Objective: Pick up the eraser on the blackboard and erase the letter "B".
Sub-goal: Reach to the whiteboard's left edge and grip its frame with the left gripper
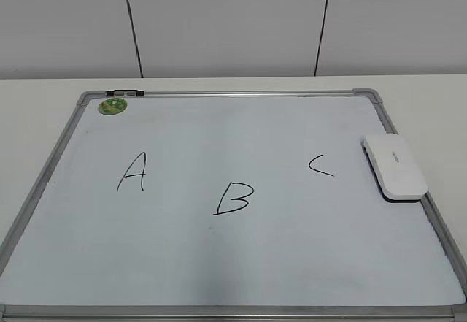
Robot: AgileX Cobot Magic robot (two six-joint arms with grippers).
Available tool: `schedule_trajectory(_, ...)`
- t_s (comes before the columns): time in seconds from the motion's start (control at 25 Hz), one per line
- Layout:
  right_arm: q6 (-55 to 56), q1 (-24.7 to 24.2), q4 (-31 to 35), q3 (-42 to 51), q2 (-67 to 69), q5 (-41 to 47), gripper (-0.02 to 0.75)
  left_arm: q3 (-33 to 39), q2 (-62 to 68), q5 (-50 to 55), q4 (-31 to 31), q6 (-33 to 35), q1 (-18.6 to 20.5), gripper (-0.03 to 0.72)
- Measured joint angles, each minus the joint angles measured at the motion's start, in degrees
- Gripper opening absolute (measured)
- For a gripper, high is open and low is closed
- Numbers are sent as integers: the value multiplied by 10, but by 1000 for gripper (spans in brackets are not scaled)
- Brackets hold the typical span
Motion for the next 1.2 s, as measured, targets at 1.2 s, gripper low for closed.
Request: schedule_trajectory(1.2,1,0,0,0,0,0,534,-176,438,-88,53,0,0,242)
